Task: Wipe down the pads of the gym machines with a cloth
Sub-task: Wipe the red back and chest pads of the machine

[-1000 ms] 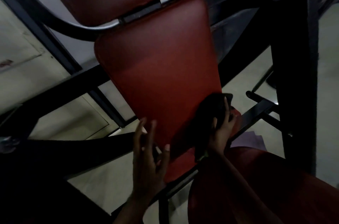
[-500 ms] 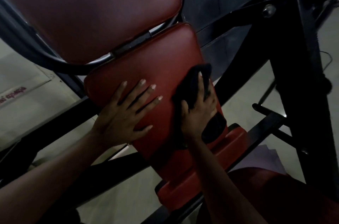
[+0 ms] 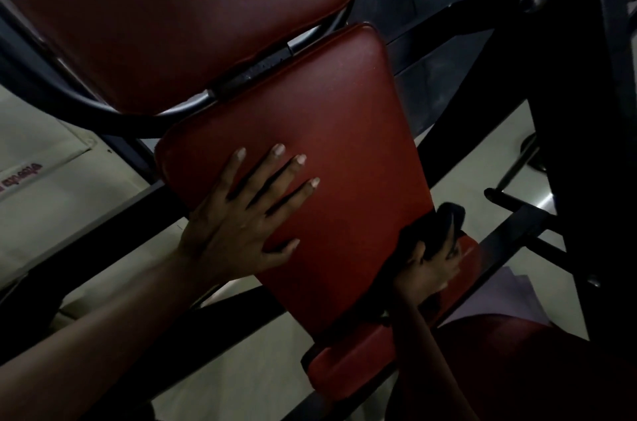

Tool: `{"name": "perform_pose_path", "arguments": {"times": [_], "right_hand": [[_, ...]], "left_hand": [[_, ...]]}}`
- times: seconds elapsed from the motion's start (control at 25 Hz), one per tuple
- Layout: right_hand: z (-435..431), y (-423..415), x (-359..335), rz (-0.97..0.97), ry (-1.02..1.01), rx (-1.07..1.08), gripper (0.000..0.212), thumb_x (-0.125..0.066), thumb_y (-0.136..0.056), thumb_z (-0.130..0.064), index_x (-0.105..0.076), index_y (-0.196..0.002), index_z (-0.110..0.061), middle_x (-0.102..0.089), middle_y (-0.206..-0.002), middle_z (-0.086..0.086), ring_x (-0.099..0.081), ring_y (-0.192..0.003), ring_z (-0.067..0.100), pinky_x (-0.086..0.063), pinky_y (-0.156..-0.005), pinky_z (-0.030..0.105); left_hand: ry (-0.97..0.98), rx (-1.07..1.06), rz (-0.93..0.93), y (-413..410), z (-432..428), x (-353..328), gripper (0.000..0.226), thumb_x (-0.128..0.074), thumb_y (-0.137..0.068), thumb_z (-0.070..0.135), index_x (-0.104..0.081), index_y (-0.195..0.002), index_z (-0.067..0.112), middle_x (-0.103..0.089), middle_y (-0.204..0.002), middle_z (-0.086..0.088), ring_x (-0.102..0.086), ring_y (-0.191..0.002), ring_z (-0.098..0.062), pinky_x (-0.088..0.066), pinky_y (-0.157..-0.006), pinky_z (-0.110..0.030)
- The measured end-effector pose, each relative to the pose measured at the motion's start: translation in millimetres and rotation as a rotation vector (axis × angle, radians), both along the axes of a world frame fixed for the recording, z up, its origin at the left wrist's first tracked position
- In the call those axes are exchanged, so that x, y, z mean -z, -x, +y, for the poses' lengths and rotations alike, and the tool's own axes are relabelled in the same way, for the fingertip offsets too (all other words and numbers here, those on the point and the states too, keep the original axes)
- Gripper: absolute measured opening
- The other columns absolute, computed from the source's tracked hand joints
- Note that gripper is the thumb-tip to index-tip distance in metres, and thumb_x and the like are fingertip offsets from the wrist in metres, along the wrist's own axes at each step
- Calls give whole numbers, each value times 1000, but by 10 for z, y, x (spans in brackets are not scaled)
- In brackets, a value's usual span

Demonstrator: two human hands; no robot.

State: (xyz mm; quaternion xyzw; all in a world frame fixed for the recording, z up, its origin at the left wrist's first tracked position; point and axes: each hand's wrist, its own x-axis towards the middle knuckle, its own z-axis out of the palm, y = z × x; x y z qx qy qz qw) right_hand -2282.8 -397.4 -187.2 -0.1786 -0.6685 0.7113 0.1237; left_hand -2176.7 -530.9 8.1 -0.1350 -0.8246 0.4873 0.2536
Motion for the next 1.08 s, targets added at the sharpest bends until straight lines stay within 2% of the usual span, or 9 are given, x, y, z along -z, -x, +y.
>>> {"name": "perform_pose_path", "arguments": {"times": [0.12,0.2,0.28,0.36,0.48,0.68,0.84,1.0,1.08], "right_hand": [[5,-103,112,-108,66,-7,123,5,-52,-94,-37,-142,-21,-41,-137,26,-40,-122,42,-35,-95,49],[96,-157,58,-132,107,12,117,-2,-58,-92,-39,-141,-18,-42,-134,28,-43,-121,42,-35,-95,40],[222,-264,-127,-130,132,-9,66,-36,-88,-58,-37,-139,-18,-38,-137,27,-41,-125,39,-30,-97,26],[183,-455,-379,-43,173,-51,55,-46,-91,-7,-33,-143,-19,-34,-140,22,-37,-129,31,-25,-96,14],[-226,-870,-757,167,31,-151,72,-45,-79,-13,-26,-142,-42,-30,-146,10,-31,-131,19,-25,-107,31],[-514,-1071,-635,193,-295,-252,75,-38,-69,-40,-20,-141,-47,-31,-149,8,-33,-131,31,-31,-94,60],[-429,-982,-134,44,-285,-195,65,-30,-79,-43,-17,-142,-47,-32,-147,14,-35,-128,38,-34,-94,62],[-296,-920,176,-139,-194,-198,79,-52,-83,-1,-12,-141,-36,-35,-141,26,-36,-127,45,-33,-100,56],[-138,-865,206,-141,-87,-249,74,-49,-82,-9,-12,-141,-33,-36,-137,29,-37,-127,44,-30,-104,46]], "left_hand": [[-18,2,0,1,16,-10,72,-49,-78,55,-40,-141,21,-33,-150,-10,-26,-139,-29,-10,-113,-52],[-22,2,-4,6,21,-16,71,-49,-79,54,-40,-141,20,-36,-149,-10,-26,-139,-29,-12,-112,-52],[-29,3,-5,2,26,-16,71,-47,-80,54,-38,-142,20,-36,-149,-10,-26,-139,-29,-12,-112,-52],[-34,-2,-11,-5,21,-8,70,-45,-81,53,-38,-142,20,-35,-149,-11,-25,-139,-29,-11,-113,-52],[-40,21,-18,2,3,4,66,-43,-84,48,-36,-143,19,-34,-150,-11,-24,-140,-29,-14,-112,-53],[-51,60,-14,-4,-11,2,61,-42,-86,40,-37,-142,18,-34,-150,-12,-24,-139,-30,-15,-112,-53],[-55,74,2,6,-24,7,62,-43,-86,42,-36,-143,19,-33,-151,-11,-24,-140,-29,-11,-113,-52],[-62,75,8,7,-28,34,61,-41,-86,43,-37,-142,19,-34,-150,-11,-25,-140,-28,-14,-112,-52],[-64,76,11,13,-29,18,61,-42,-85,42,-39,-141,19,-36,-149,-11,-26,-139,-28,-17,-111,-52]]}}
